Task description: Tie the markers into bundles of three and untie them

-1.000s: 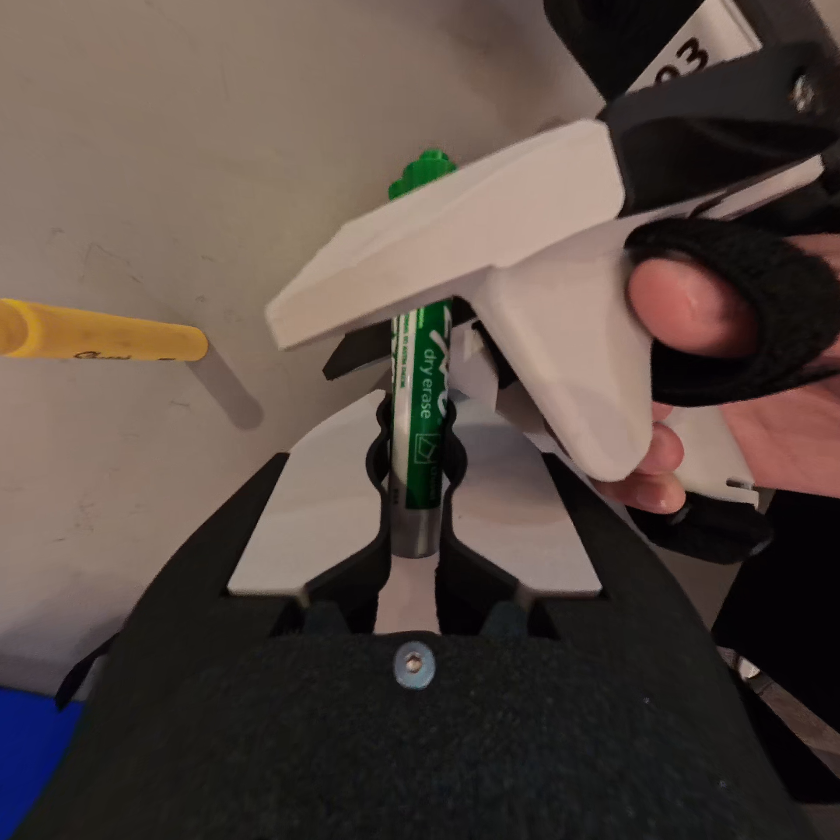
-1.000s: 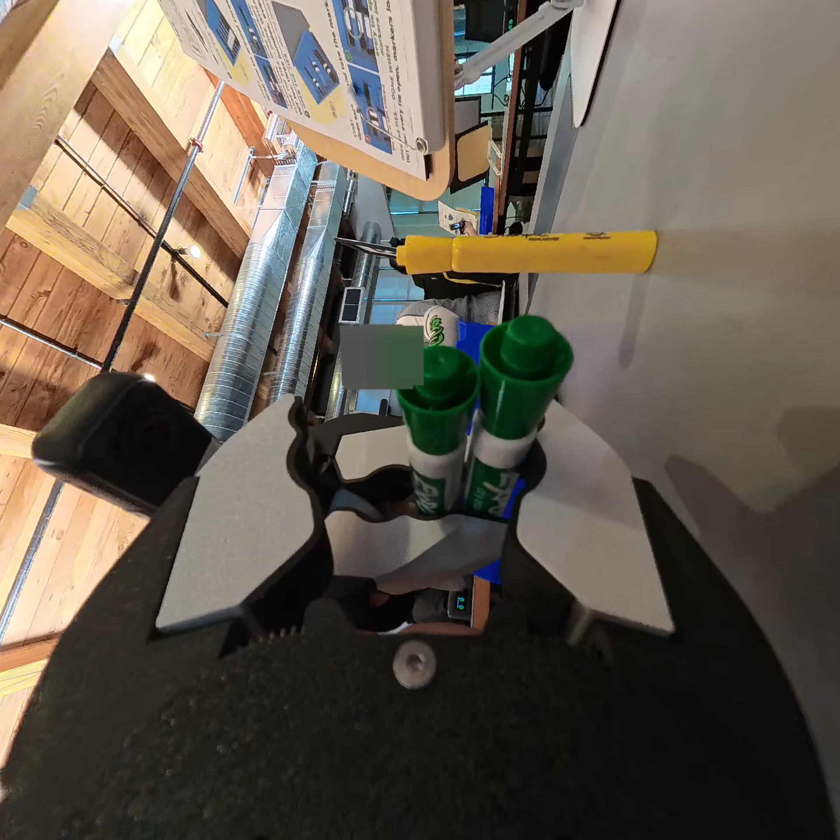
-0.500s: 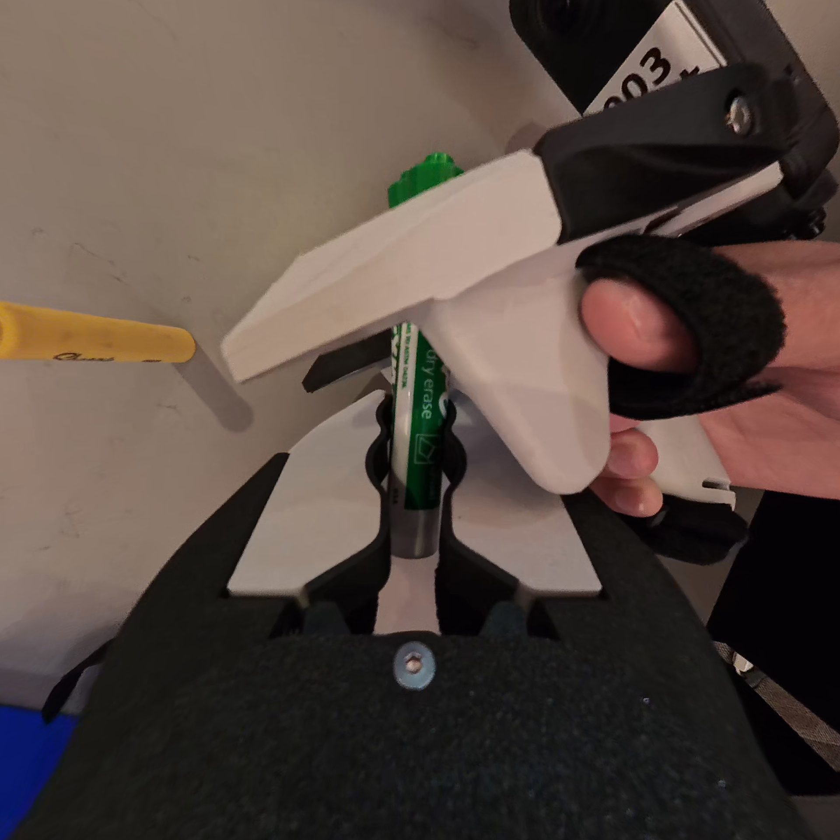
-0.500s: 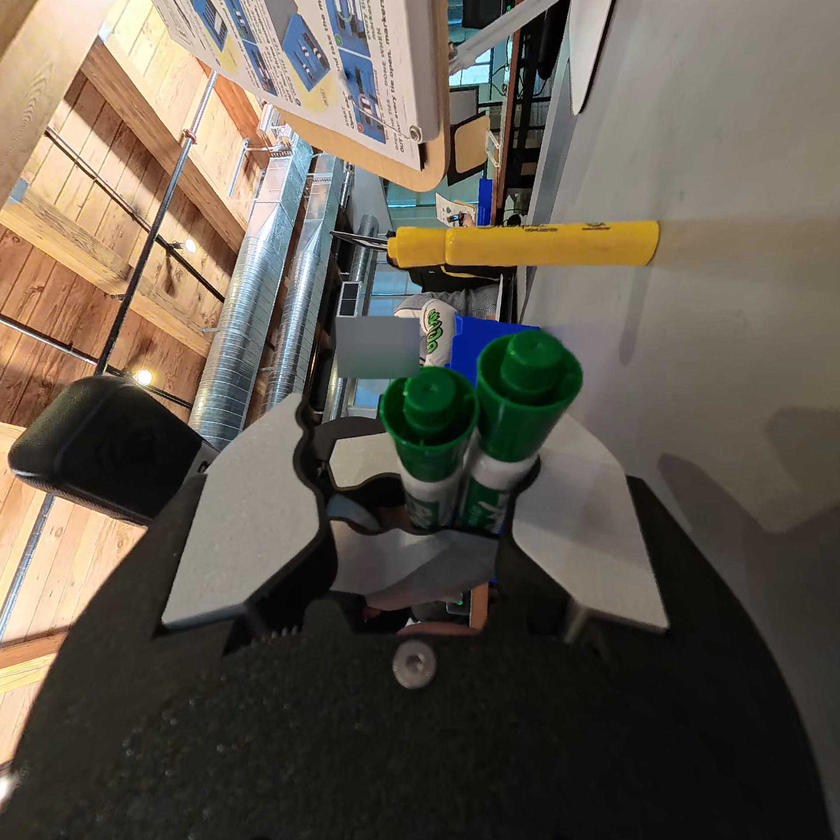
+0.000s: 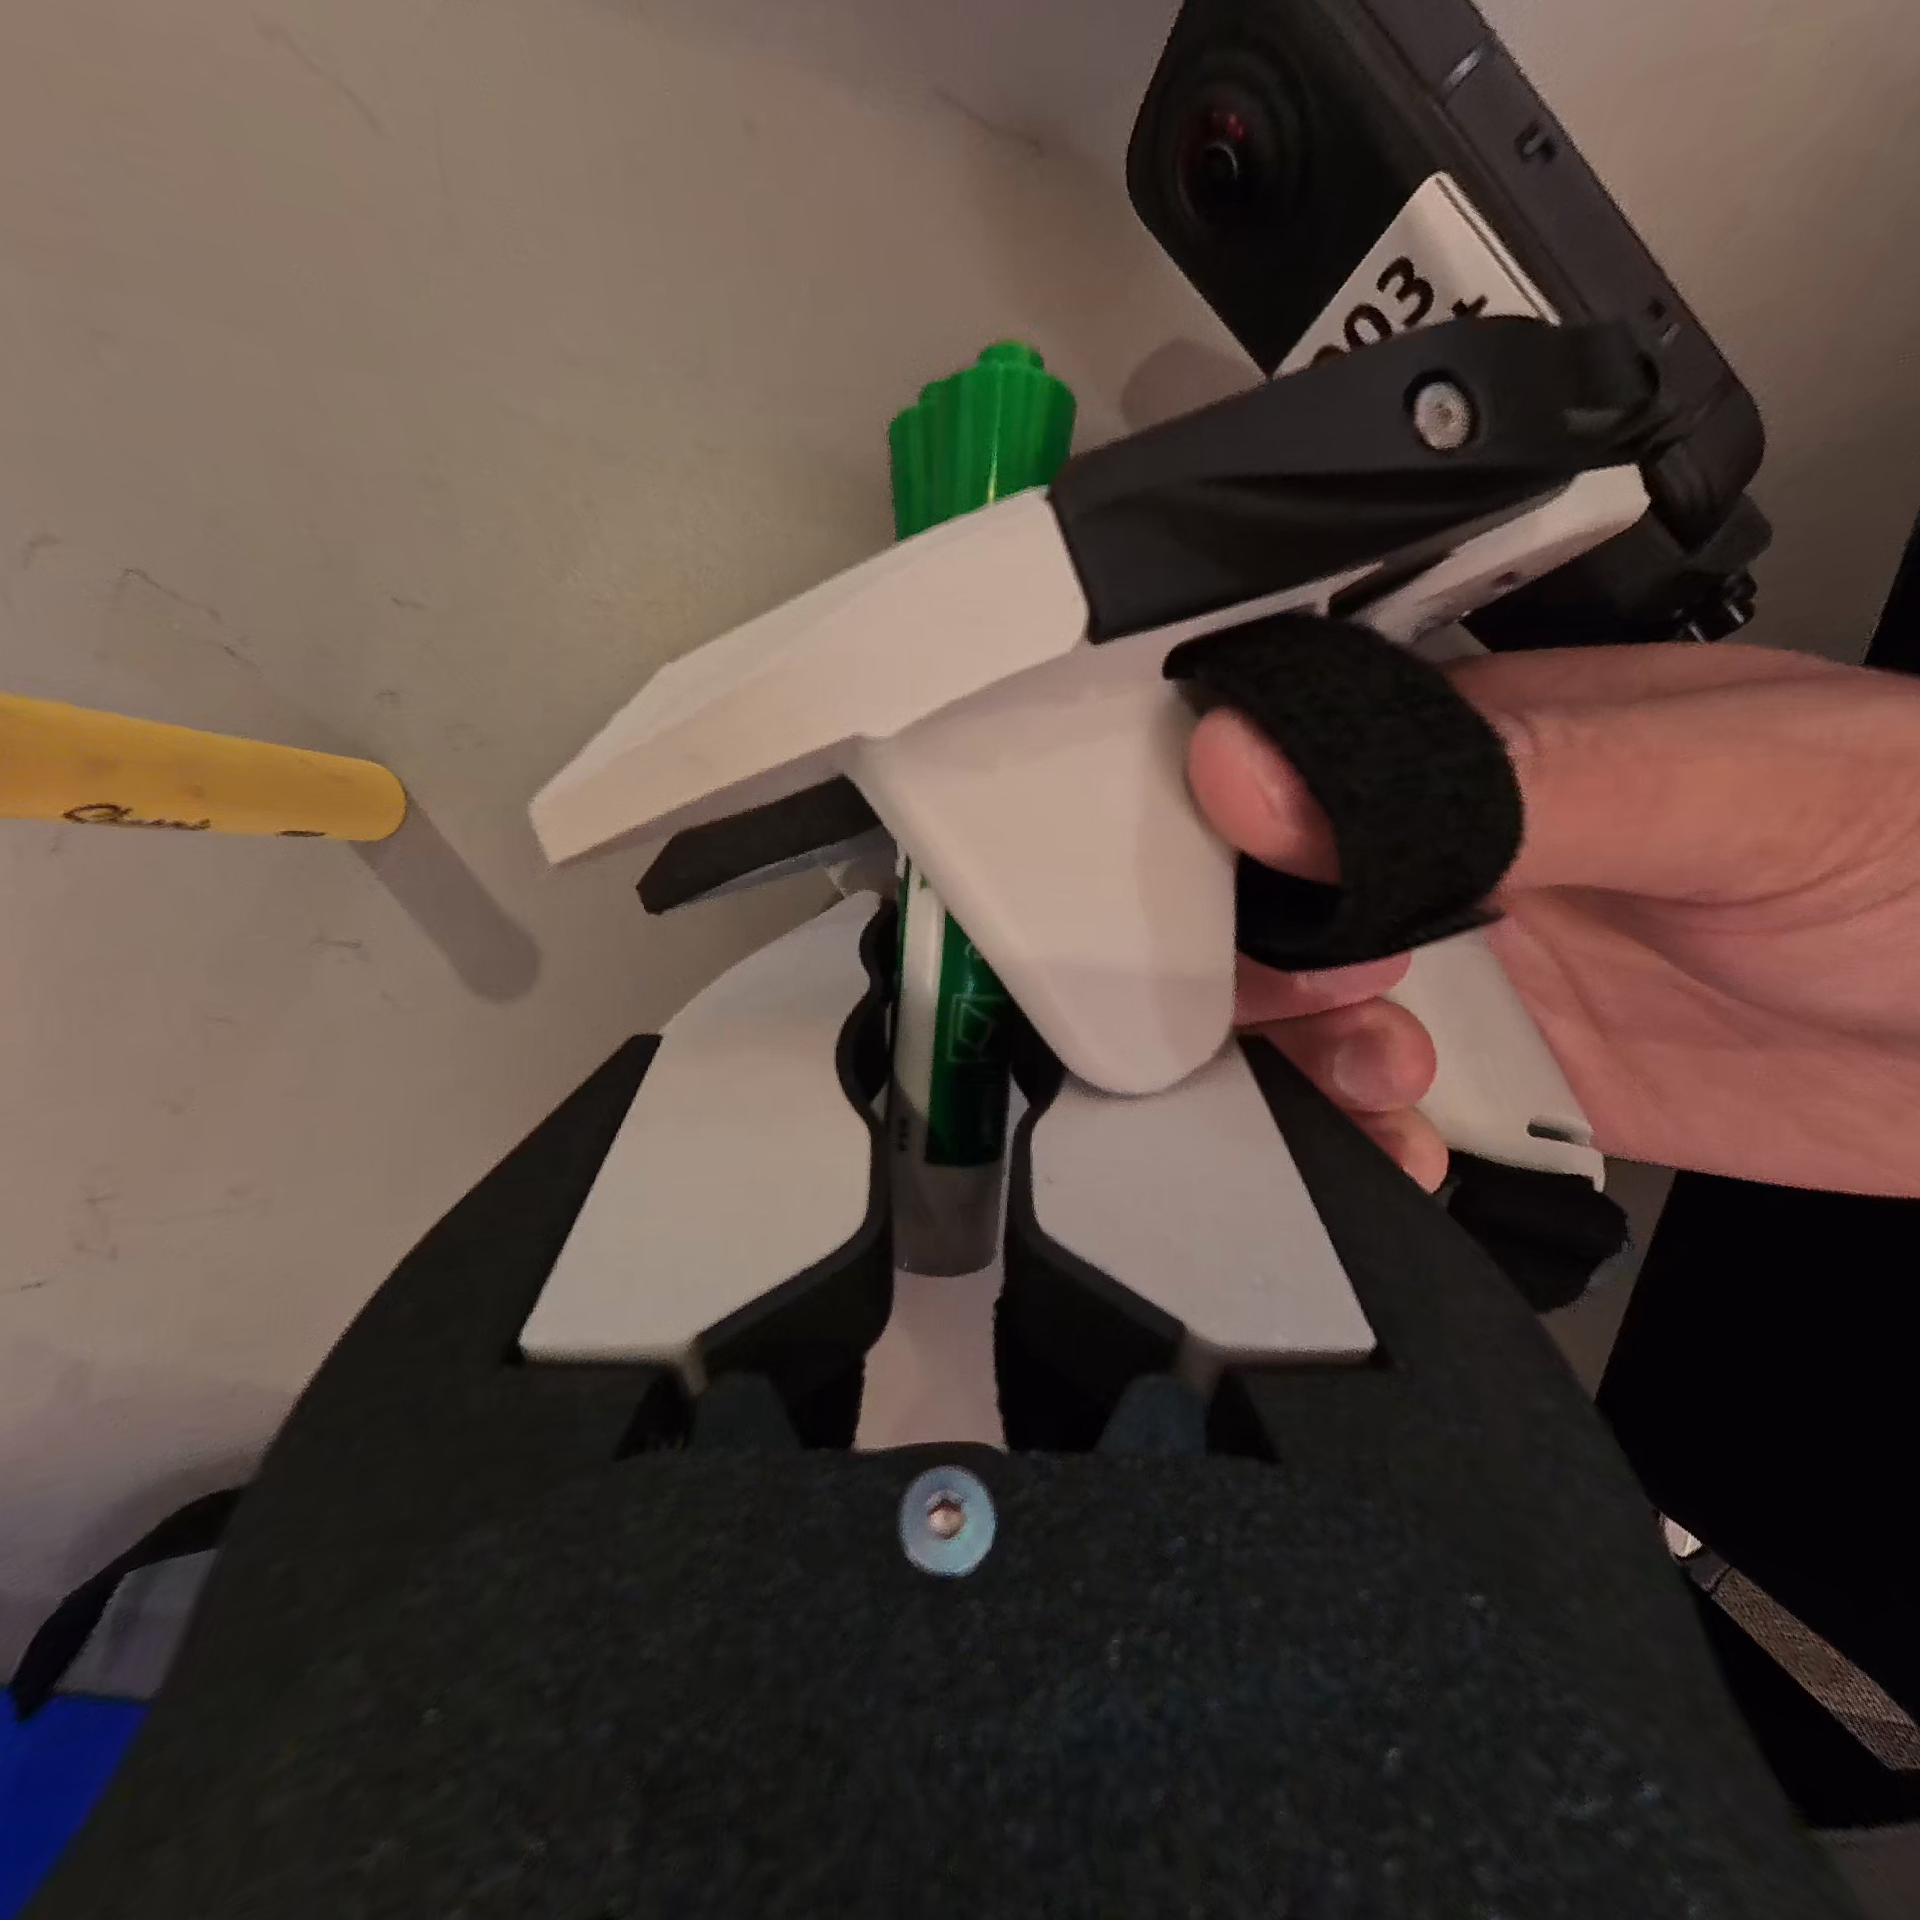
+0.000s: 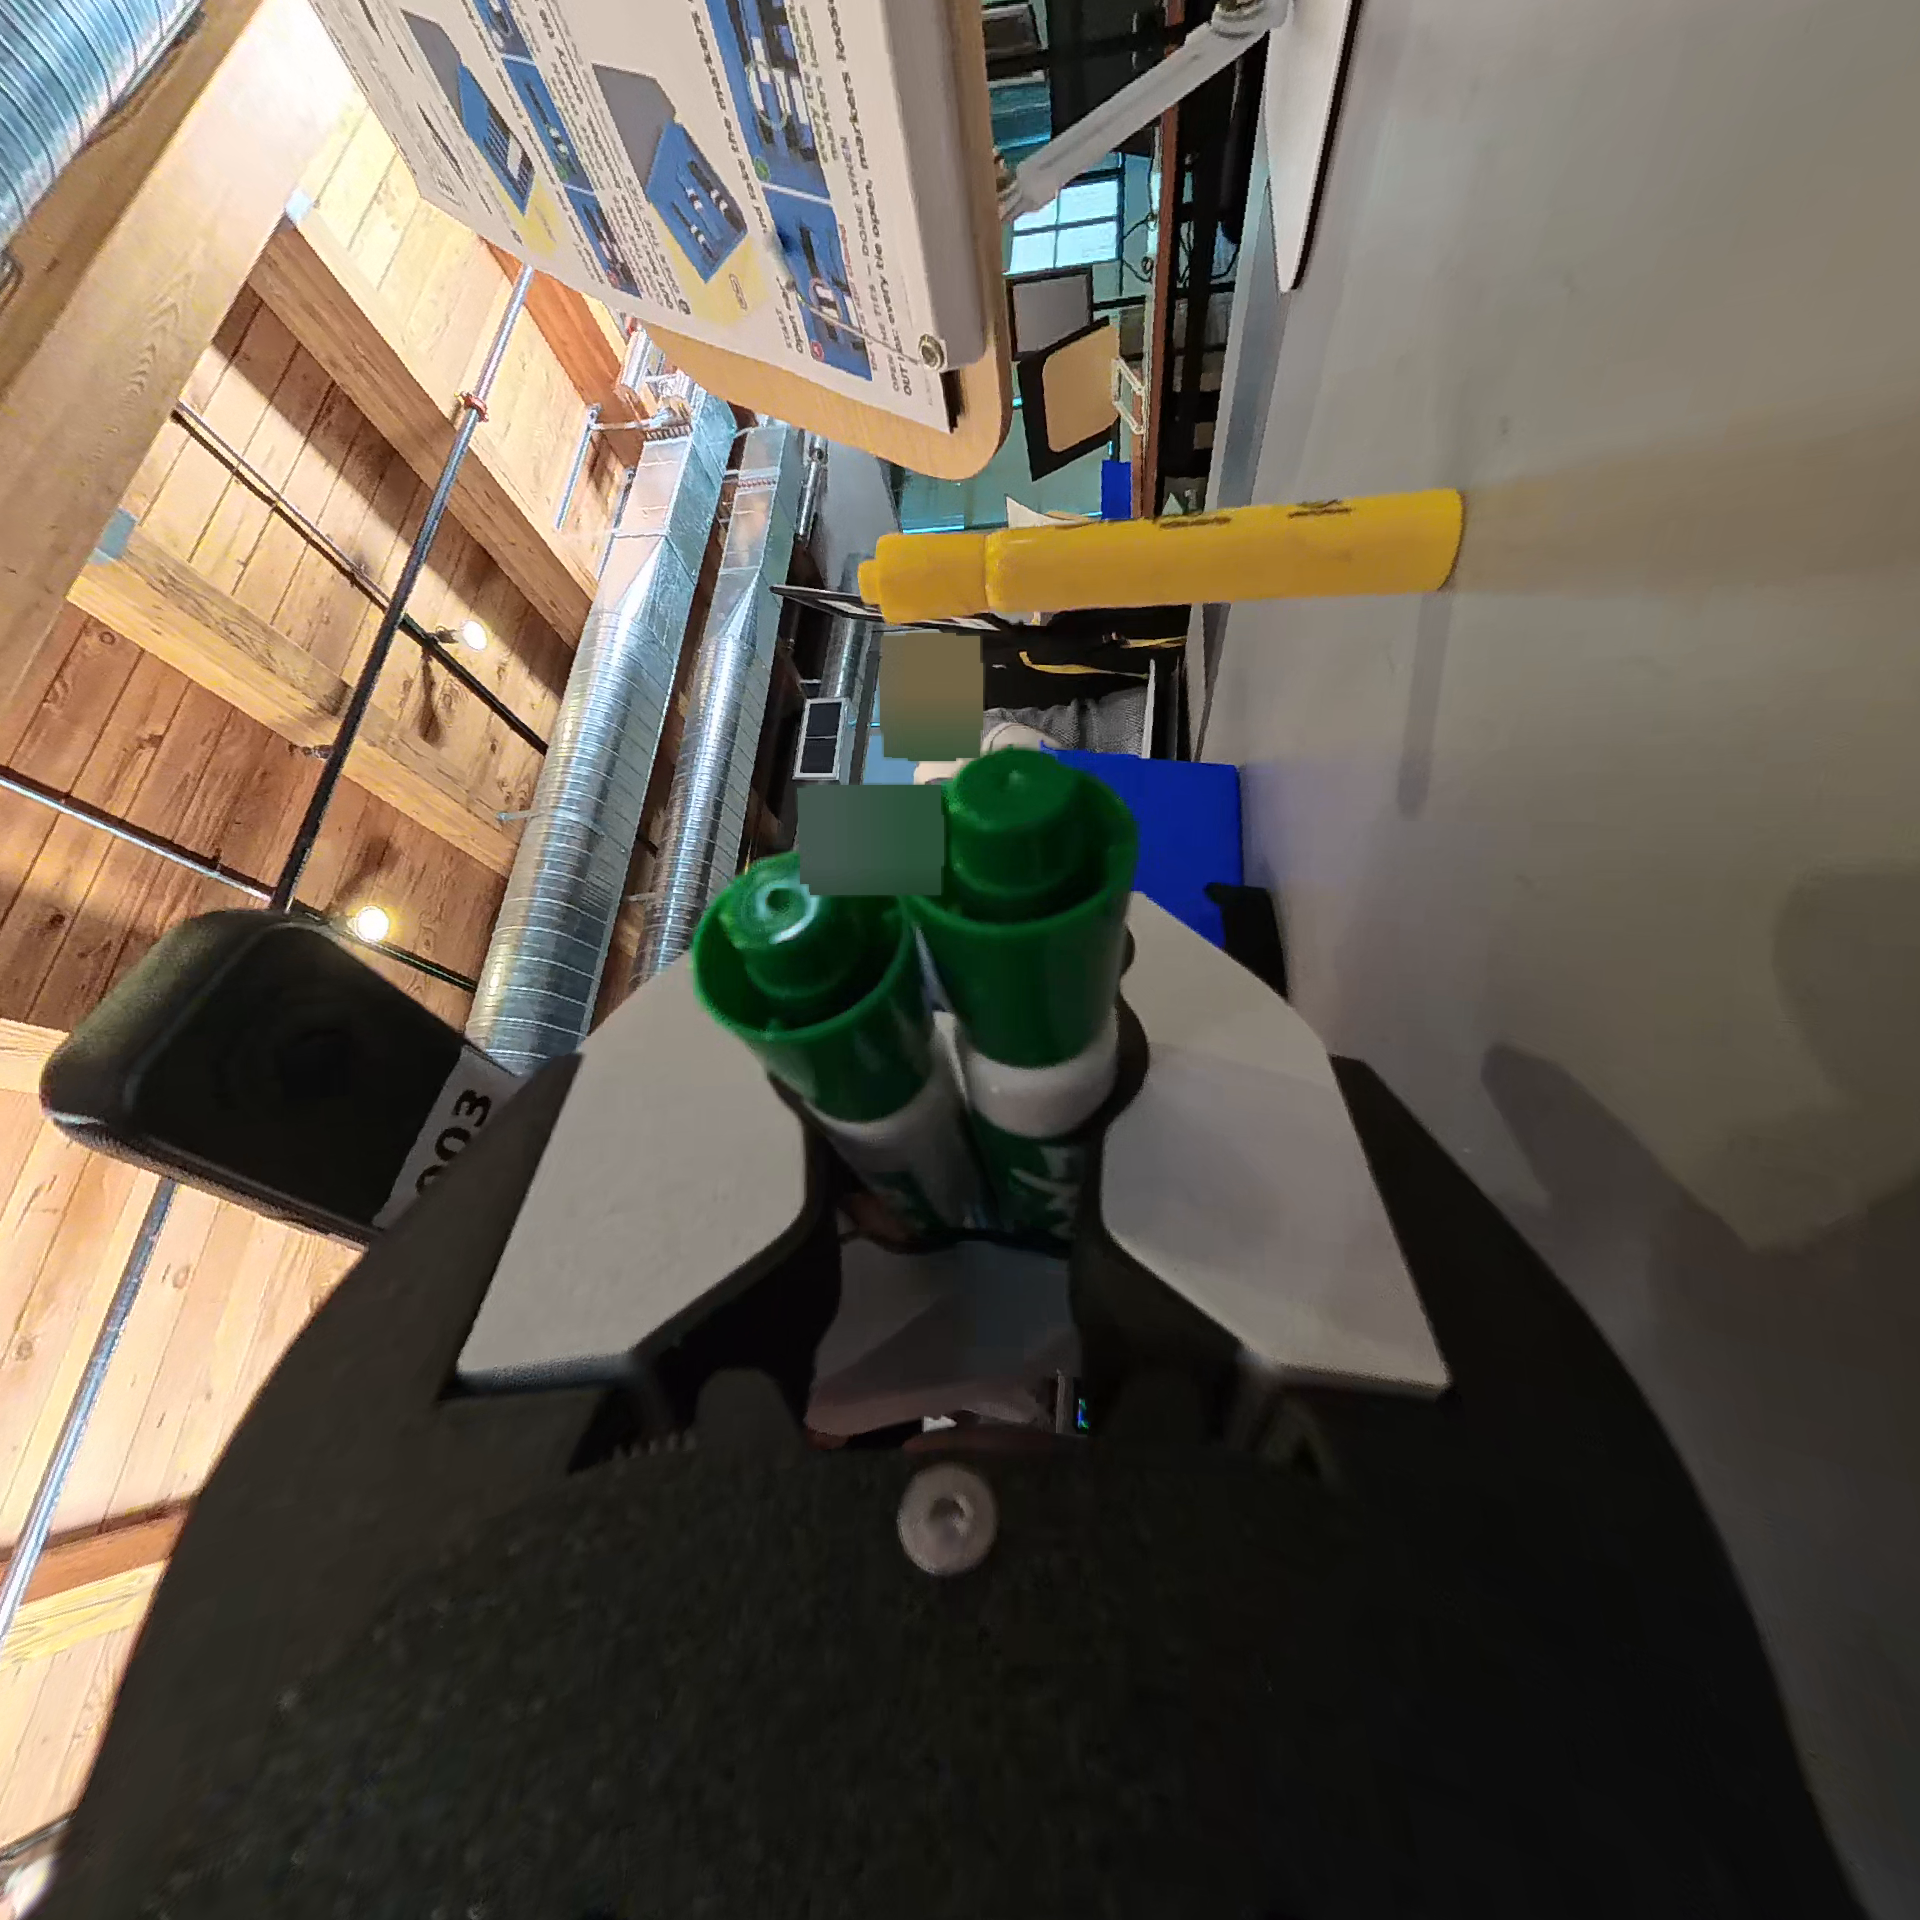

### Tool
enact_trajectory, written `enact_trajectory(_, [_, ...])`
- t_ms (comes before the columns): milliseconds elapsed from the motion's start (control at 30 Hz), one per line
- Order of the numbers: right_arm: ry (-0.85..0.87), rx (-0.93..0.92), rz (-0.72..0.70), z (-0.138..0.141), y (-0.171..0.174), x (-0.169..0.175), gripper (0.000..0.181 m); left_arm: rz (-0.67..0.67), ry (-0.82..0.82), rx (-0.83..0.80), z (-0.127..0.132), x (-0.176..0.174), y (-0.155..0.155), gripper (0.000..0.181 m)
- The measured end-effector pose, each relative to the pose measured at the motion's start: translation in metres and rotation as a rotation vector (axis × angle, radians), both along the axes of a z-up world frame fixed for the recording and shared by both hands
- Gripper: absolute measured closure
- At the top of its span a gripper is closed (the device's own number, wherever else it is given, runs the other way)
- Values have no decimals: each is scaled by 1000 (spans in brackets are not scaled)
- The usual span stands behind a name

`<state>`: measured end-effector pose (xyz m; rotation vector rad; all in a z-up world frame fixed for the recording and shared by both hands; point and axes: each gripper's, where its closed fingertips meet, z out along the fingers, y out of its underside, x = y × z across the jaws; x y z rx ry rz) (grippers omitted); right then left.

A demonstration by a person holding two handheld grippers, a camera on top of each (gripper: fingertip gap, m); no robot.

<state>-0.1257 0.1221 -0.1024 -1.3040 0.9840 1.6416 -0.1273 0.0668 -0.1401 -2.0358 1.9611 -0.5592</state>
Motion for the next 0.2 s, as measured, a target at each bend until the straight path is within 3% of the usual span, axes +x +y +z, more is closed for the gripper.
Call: enact_trajectory(200, [19, -5, -8, -1, -1, 2, 134, 1, 5, -4, 1, 1, -2, 163])
